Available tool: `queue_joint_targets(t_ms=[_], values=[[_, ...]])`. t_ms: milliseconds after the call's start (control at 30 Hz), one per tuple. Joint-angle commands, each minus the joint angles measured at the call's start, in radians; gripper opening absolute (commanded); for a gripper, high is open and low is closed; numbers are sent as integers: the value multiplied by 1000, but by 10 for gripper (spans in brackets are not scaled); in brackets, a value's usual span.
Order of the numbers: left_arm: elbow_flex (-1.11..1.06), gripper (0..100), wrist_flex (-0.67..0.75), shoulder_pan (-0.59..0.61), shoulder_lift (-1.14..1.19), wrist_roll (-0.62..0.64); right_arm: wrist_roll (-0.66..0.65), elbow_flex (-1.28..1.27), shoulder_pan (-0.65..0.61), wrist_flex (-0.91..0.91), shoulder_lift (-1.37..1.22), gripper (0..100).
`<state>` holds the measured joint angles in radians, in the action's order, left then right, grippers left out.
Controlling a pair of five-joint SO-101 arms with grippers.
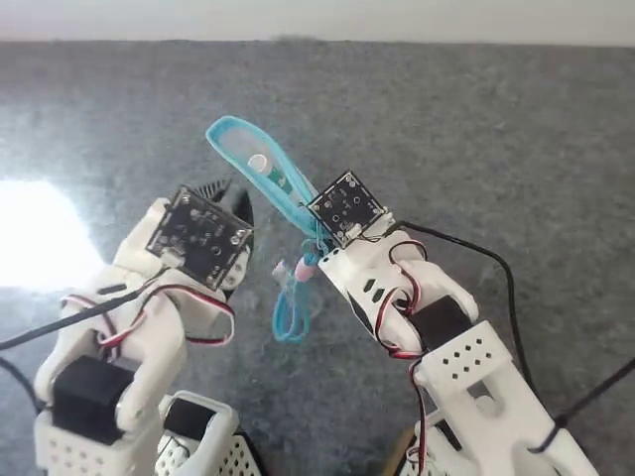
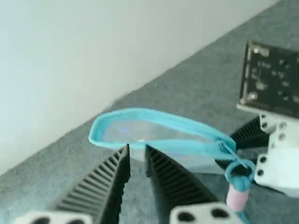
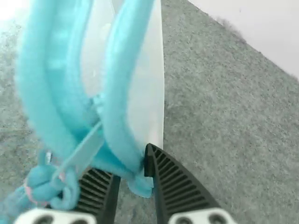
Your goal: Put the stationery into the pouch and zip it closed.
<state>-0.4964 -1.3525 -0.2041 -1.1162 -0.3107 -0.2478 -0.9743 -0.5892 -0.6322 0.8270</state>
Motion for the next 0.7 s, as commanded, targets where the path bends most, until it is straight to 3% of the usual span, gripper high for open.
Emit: queue_joint_targets(t_ms=[0,233,467,667], values=[[-16,267,-89,-3,-72,0,14,51,-1,-15,-25,8],[-302,275,-83,-129,-368,3,40,210,-4,-136,-27,8],[-641,276,235,-150,-419,37,40,209,-7,-140,-27,8],[-680,276,308,-161,-419,41,40,209,-7,-142,-27,8]])
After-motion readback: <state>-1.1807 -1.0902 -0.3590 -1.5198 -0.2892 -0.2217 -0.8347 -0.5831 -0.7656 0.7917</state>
